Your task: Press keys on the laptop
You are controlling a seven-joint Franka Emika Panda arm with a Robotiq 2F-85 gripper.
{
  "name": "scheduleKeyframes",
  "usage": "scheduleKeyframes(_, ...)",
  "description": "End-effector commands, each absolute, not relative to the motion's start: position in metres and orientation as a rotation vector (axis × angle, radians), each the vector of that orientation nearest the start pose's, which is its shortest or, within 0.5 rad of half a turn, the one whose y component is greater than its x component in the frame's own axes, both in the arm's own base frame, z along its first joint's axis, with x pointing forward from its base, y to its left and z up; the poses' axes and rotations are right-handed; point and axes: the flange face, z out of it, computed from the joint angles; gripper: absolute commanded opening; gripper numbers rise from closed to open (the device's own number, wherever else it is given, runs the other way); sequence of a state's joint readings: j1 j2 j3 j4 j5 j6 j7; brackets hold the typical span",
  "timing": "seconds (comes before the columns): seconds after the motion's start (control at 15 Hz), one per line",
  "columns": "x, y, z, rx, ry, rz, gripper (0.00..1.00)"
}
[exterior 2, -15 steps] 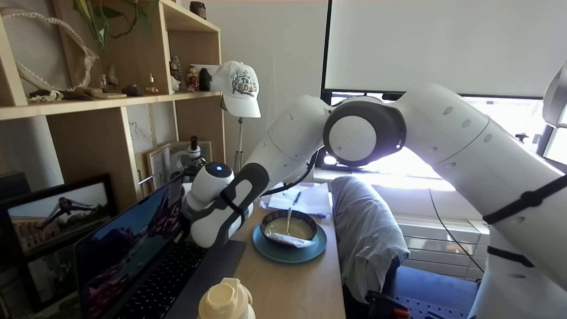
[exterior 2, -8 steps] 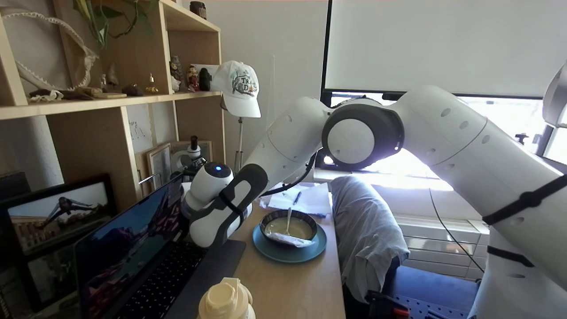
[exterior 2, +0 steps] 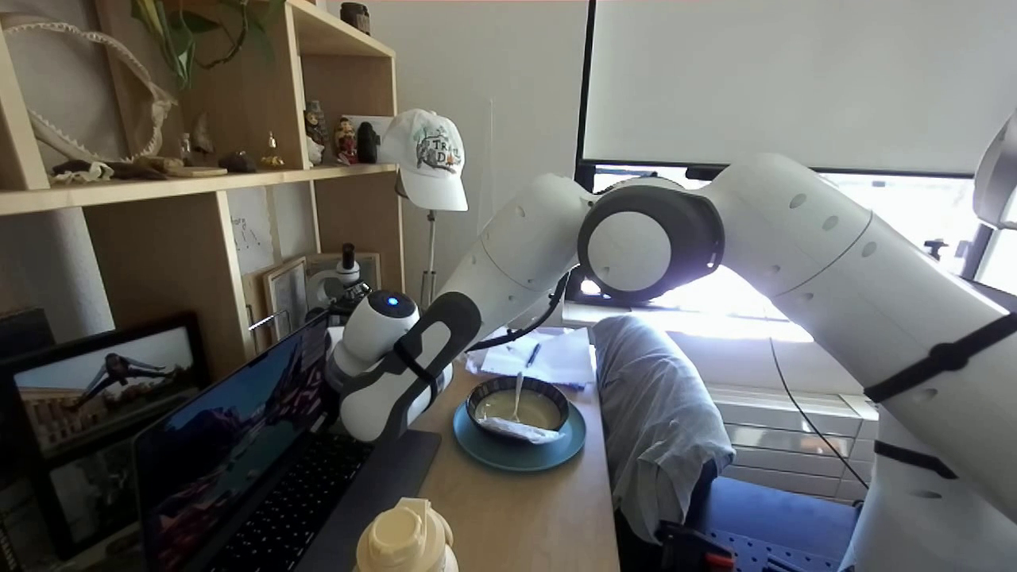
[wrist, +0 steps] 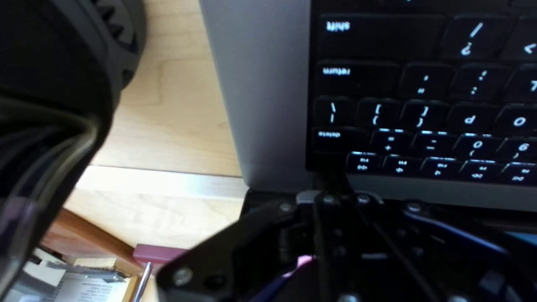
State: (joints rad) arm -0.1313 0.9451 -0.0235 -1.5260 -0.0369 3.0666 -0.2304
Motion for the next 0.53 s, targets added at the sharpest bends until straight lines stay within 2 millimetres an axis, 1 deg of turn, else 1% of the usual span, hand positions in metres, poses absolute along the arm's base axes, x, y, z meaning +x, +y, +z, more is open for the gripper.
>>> scheduleKeyframes(0.0, 0.732, -0.110, 0.156, -3.133, -0.153, -0.878, 0.00)
scheduleKeyframes(0.13, 0.732, -0.111, 0.160, -3.133, -0.143, -0.893, 0.00)
scheduleKeyframes(0.47, 0.729, -0.111, 0.176, -3.134, -0.129, -0.960, 0.00)
